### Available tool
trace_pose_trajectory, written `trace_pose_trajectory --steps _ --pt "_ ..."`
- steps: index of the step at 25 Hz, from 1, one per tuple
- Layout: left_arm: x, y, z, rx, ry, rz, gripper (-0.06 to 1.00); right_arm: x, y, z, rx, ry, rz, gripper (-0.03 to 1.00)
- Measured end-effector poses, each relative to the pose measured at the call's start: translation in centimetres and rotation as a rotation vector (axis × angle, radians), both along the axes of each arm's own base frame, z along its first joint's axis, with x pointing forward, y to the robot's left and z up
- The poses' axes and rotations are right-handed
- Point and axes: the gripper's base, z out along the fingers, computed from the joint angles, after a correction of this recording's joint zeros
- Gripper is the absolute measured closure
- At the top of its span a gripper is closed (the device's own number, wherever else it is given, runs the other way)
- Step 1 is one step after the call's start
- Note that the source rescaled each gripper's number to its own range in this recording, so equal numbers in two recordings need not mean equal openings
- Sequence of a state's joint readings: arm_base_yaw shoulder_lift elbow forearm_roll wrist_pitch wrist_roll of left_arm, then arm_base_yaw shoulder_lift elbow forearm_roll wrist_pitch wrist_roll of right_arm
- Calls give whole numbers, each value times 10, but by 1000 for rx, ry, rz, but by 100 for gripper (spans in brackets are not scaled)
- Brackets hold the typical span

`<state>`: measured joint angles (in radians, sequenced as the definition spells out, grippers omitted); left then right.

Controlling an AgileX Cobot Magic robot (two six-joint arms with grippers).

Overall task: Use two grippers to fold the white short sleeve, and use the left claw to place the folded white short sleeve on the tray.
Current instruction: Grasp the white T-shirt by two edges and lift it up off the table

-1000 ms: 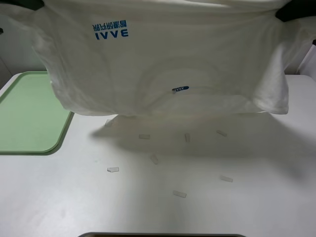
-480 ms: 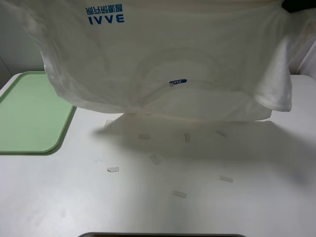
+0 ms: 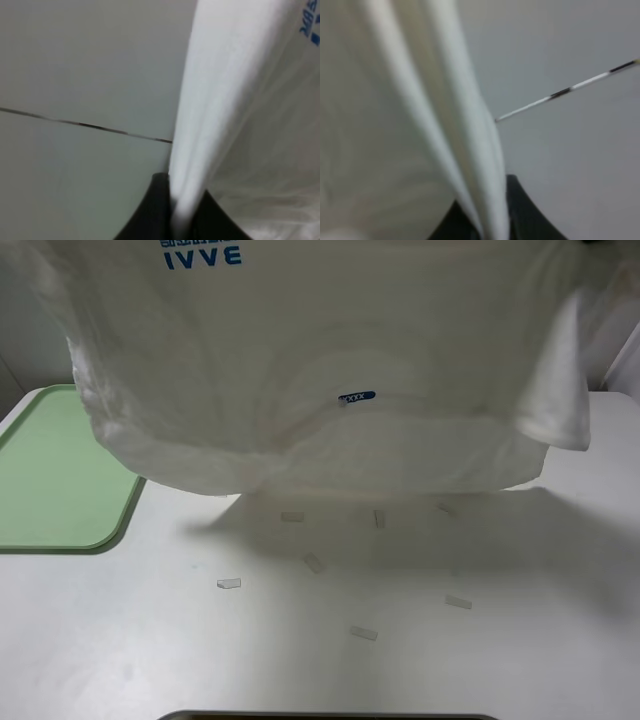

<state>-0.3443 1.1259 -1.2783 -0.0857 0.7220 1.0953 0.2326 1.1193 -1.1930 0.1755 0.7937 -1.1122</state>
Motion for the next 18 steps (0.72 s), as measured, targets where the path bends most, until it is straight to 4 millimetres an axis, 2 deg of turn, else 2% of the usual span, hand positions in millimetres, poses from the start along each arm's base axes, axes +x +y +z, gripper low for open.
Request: trace_pose_trajectory --steps 6,8,9,13,15,18 --pt "-8 3 6 -21 -18 15 94 5 1 9 118 -74 -60 93" --pt "-14 6 11 -30 -38 16 94 4 2 10 155 -66 -76 93" --pt "-24 9 17 -39 -61 15 94 3 2 10 156 -60 -76 93" --pt "-34 12 22 -50 -82 13 94 -8 0 13 154 -46 -68 93" --pt "-53 19 31 -67 -116 8 94 -13 -1 16 157 -54 -65 93" --pt "-64 22 36 -81 -137 5 94 -31 -5 29 172 -110 -60 93"
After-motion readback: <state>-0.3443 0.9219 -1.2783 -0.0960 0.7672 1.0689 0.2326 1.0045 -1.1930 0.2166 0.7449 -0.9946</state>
